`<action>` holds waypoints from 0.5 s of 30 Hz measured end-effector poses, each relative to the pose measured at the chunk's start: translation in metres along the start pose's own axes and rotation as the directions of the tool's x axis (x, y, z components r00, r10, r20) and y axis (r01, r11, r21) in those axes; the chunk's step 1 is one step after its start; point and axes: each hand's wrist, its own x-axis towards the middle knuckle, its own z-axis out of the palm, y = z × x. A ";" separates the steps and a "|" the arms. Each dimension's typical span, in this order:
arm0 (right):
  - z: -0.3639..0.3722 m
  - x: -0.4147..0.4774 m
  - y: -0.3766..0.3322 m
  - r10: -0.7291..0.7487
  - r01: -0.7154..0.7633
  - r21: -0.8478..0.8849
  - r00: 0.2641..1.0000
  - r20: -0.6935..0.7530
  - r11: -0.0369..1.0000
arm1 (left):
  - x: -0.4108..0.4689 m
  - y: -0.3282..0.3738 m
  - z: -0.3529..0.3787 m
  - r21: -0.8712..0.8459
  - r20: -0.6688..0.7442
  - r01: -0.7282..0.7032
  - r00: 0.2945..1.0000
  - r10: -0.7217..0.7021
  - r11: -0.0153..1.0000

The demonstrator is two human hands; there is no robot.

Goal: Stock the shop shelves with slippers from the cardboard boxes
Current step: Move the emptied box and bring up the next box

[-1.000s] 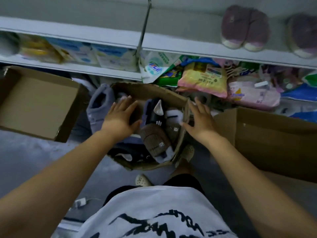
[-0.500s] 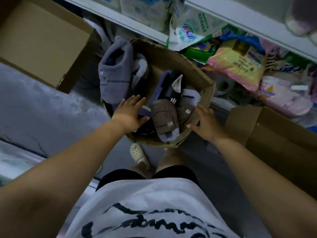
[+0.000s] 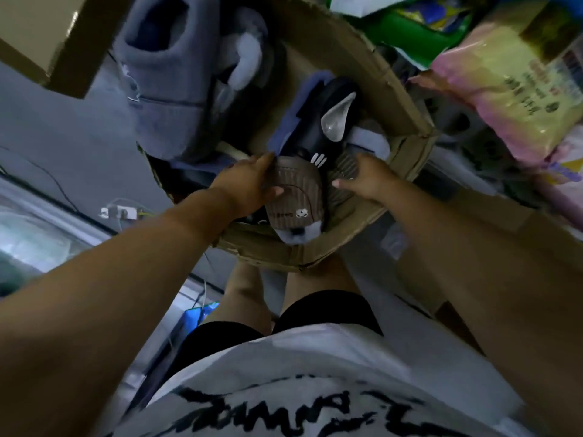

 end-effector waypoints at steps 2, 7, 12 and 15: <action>-0.001 0.014 0.000 0.040 -0.041 0.012 0.998 0.053 0.999 | 0.007 0.003 0.004 -0.057 0.002 0.018 1.000 -0.018 0.998; 0.010 0.049 0.021 0.047 -0.053 0.044 0.989 0.139 0.998 | 0.017 -0.004 0.006 -0.103 -0.030 0.029 0.999 -0.032 0.994; 0.008 0.041 0.022 0.093 -0.108 0.110 0.986 0.139 0.988 | 0.016 -0.004 0.008 -0.155 -0.059 0.026 0.998 -0.035 0.988; 0.011 0.039 0.033 0.053 -0.065 0.108 0.992 0.112 0.992 | 0.007 0.001 0.010 -0.174 -0.048 0.005 0.999 -0.013 0.985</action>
